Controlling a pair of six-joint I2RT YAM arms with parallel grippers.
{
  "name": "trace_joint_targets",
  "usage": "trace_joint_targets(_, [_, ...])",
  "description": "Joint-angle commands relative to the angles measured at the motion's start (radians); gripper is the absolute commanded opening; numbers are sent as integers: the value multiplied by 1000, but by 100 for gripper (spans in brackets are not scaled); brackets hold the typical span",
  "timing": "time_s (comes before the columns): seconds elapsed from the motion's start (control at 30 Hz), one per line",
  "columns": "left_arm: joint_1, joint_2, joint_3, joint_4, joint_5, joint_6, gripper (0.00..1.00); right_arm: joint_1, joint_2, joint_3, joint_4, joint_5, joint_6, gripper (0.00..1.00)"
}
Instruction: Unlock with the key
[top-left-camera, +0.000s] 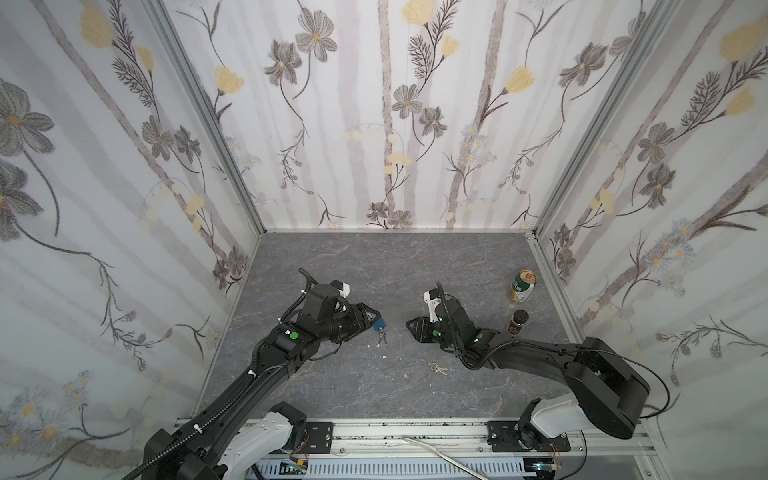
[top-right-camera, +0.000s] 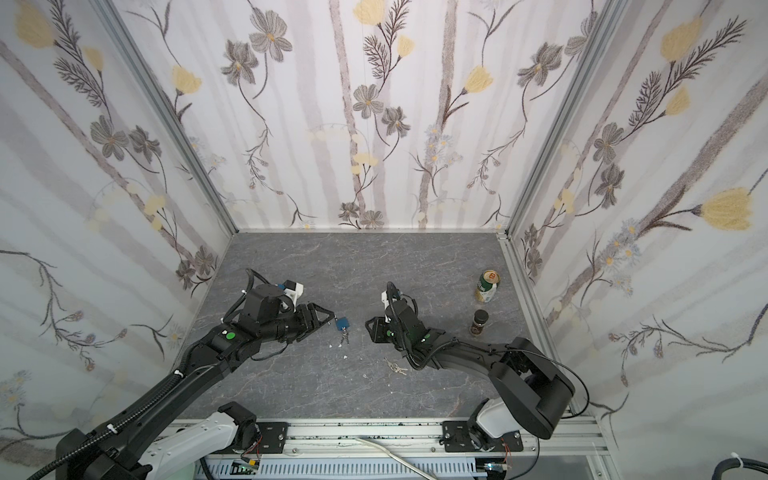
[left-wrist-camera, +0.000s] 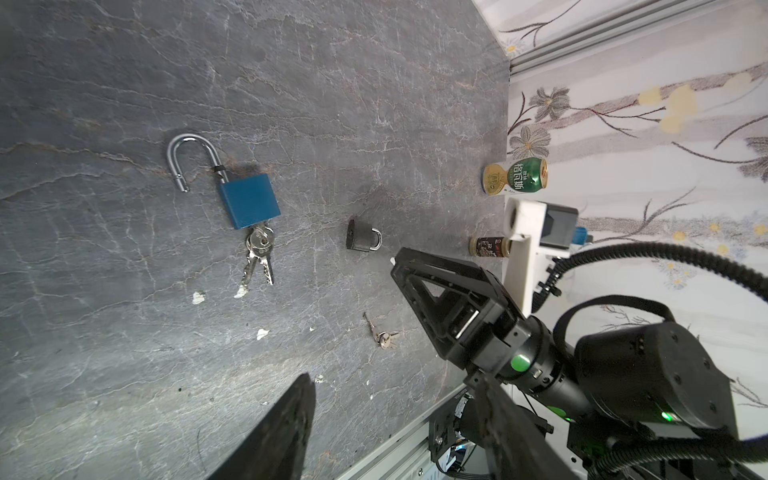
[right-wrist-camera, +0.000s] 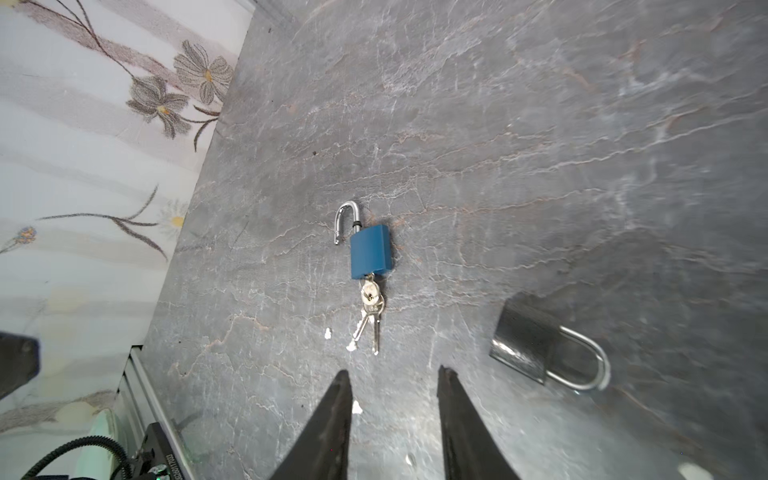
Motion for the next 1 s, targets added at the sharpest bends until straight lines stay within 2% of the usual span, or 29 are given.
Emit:
trace_joint_targets(0.0, [-11, 25, -7, 29, 25, -7, 64, 3, -98, -46, -85, 64, -47, 37])
trace_joint_targets(0.17, [-63, 99, 2, 37, 42, -9, 63, 3, -248, -100, -187, 81, -70, 39])
trace_joint_targets(0.4, [-166, 229, 65, -22, 32, 53, 62, 4, -340, -148, -267, 51, -106, 38])
trace_joint_targets(0.6, [-207, 289, 90, -60, 14, 84, 61, 27, -313, -164, -290, 39, -128, 37])
trace_joint_targets(0.97, [-211, 291, 85, -60, 10, 88, 61, 85, -188, -130, -341, 61, -151, 39])
